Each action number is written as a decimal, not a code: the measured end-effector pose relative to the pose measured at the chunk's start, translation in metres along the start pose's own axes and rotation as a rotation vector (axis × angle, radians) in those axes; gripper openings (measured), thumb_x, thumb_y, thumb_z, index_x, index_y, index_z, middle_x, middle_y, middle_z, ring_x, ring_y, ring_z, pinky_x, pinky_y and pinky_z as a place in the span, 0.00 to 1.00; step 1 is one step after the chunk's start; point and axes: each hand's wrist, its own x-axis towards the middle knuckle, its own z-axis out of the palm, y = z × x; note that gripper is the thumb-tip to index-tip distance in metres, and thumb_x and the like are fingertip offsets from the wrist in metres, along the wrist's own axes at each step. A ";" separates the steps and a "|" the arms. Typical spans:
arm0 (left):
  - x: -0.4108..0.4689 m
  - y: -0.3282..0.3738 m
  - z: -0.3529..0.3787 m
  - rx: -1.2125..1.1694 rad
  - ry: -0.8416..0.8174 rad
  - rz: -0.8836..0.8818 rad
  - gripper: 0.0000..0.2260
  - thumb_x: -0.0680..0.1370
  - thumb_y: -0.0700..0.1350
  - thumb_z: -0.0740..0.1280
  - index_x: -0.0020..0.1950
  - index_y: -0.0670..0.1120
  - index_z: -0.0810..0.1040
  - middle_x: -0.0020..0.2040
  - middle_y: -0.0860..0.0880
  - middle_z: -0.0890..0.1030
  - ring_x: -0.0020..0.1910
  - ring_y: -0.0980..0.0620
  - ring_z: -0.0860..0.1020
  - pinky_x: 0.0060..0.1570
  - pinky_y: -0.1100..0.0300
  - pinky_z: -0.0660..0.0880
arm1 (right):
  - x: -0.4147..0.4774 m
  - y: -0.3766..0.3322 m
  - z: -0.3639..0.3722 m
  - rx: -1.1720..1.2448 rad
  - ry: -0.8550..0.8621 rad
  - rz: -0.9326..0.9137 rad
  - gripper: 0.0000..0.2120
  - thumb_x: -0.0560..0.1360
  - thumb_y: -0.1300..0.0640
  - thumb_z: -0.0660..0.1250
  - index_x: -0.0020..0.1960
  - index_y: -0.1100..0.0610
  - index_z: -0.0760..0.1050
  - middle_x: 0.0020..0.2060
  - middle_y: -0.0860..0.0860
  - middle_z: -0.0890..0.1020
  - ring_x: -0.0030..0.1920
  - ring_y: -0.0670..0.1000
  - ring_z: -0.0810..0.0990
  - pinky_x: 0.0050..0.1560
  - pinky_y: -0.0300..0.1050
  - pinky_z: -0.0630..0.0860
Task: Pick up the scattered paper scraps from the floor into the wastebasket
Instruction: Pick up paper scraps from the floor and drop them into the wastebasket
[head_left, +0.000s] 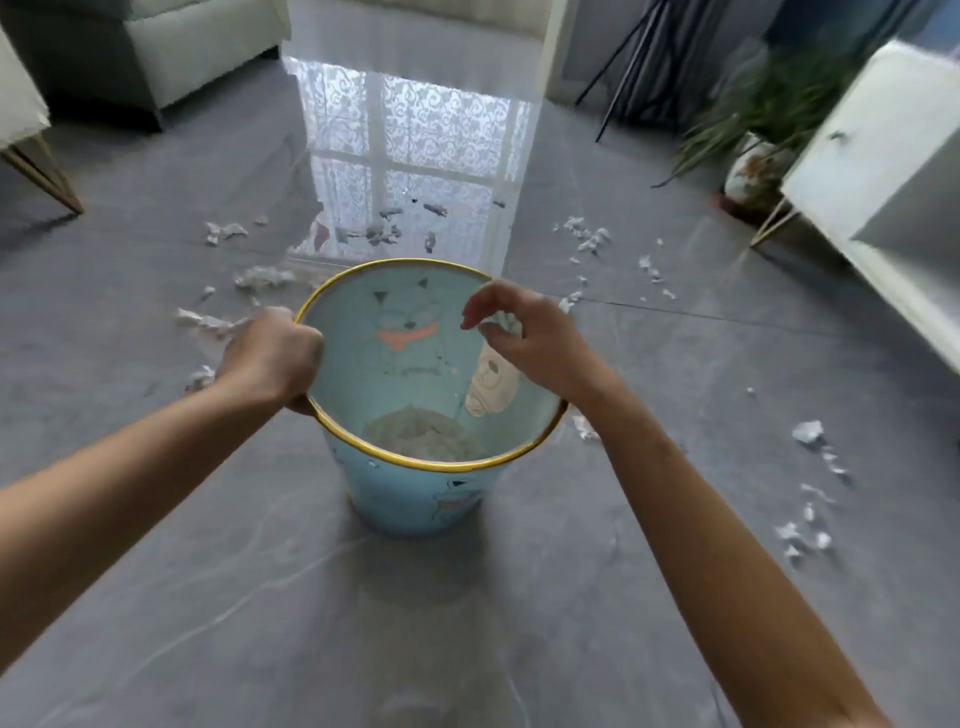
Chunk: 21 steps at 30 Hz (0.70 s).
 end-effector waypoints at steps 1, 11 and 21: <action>-0.003 0.013 0.013 -0.024 -0.036 0.027 0.03 0.69 0.35 0.62 0.35 0.39 0.73 0.30 0.39 0.75 0.29 0.44 0.78 0.41 0.47 0.80 | -0.014 0.007 -0.014 0.044 0.105 0.024 0.06 0.73 0.64 0.66 0.45 0.54 0.77 0.35 0.46 0.82 0.39 0.43 0.81 0.47 0.40 0.75; -0.083 0.132 0.145 -0.007 -0.356 0.158 0.06 0.72 0.32 0.61 0.42 0.30 0.76 0.33 0.34 0.79 0.34 0.35 0.81 0.28 0.48 0.80 | -0.212 0.156 -0.130 0.049 0.818 0.889 0.28 0.72 0.56 0.69 0.69 0.61 0.63 0.62 0.57 0.72 0.63 0.54 0.71 0.65 0.48 0.66; -0.103 0.208 0.245 -0.039 -0.408 0.195 0.06 0.71 0.33 0.58 0.37 0.37 0.73 0.15 0.47 0.73 0.26 0.40 0.81 0.43 0.43 0.81 | -0.363 0.273 -0.126 -0.472 0.147 1.219 0.44 0.74 0.33 0.54 0.75 0.54 0.34 0.76 0.56 0.39 0.76 0.54 0.37 0.72 0.58 0.34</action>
